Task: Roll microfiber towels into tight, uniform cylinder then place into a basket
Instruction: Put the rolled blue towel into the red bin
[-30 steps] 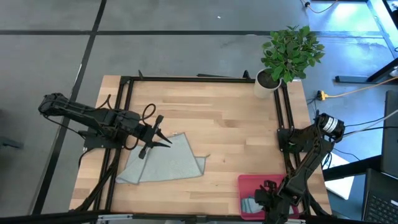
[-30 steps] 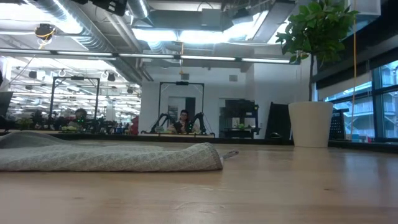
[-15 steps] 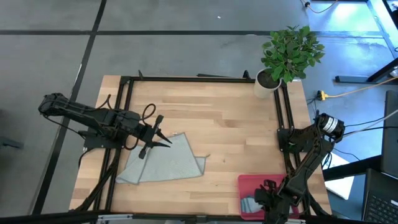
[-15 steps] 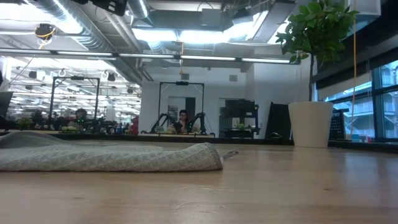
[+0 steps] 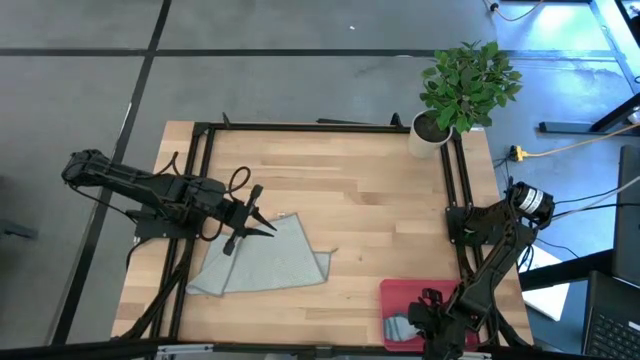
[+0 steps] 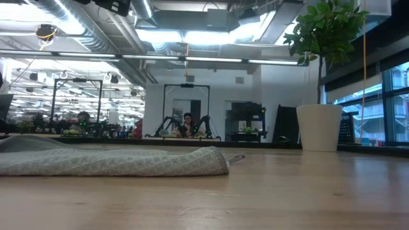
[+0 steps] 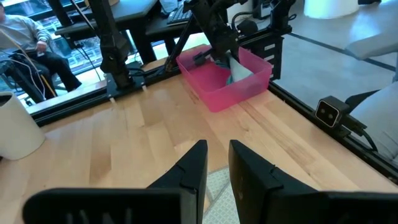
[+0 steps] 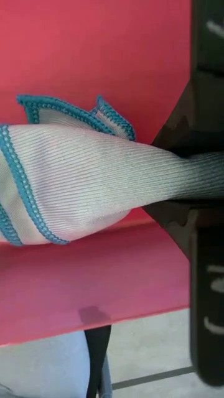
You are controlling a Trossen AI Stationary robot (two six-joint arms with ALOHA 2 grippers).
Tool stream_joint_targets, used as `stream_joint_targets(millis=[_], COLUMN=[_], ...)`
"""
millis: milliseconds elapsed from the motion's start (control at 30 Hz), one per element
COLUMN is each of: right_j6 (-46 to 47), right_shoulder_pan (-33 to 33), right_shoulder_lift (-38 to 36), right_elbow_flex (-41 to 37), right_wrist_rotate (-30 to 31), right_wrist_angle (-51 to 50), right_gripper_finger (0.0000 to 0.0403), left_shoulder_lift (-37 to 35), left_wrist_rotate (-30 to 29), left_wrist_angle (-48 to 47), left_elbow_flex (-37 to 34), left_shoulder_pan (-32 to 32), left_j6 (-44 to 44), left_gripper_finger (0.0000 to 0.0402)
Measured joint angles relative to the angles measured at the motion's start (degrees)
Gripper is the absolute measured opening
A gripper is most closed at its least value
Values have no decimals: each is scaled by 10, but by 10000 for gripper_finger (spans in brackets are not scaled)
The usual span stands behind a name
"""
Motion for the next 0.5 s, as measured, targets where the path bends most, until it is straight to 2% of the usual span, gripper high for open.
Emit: stream_joint_targets(millis=[233,500], right_j6=[3,4], right_shoulder_pan=[0,0], right_shoulder_lift=[0,0], right_elbow_flex=[0,0], right_wrist_rotate=[5,8], right_wrist_angle=[0,-4], right_gripper_finger=[60,126], left_shoulder_lift=[0,0], left_wrist_rotate=[0,0], left_wrist_angle=[0,0], left_elbow_flex=[0,0], left_shoulder_pan=[0,0], left_j6=[3,3], left_gripper_finger=[56,56])
